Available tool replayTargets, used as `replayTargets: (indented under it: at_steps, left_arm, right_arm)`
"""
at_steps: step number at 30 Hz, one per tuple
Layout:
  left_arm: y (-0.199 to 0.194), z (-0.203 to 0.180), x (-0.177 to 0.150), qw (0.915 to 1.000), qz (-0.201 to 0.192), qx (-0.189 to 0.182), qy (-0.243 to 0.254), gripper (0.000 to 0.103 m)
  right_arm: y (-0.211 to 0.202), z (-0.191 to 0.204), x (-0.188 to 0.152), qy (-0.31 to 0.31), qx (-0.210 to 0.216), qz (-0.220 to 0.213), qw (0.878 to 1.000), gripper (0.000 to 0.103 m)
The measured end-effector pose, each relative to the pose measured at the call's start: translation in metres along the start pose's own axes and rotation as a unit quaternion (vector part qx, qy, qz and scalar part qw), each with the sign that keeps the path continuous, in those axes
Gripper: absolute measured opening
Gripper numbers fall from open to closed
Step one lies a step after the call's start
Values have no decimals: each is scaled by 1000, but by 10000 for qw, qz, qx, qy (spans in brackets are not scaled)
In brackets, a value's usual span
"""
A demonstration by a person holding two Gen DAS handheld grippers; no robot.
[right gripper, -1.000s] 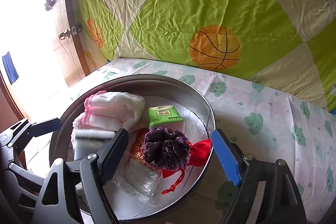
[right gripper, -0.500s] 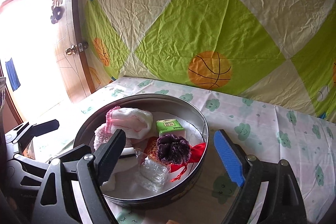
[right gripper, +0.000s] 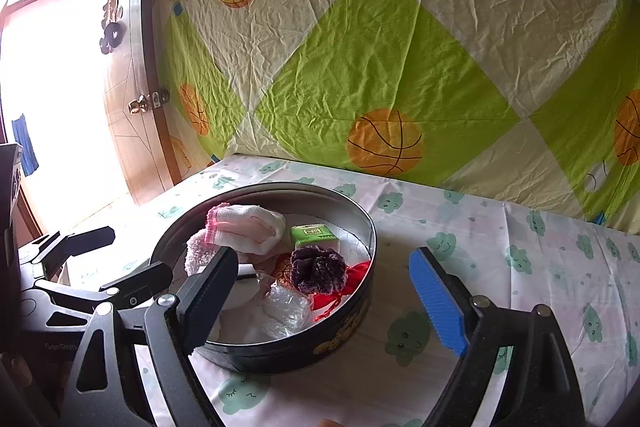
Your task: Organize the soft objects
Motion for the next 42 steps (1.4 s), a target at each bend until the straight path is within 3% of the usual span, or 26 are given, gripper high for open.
replayTargets:
  at_steps: [42]
  left_arm:
    - [10,21,-15,9994,187,238,-187,103]
  right_arm:
    - [10,3,-14,107,69,145,9998,90]
Point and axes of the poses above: each gripper's, at about its wrist camera, not at the fingertips, and y roughly the way its jaws point, z to its left, x to its top, the point moved 5 cm from there along y, roughly the way its jaws point, and after that the axes turned 2 degrees about y, right-handed, at the moved point
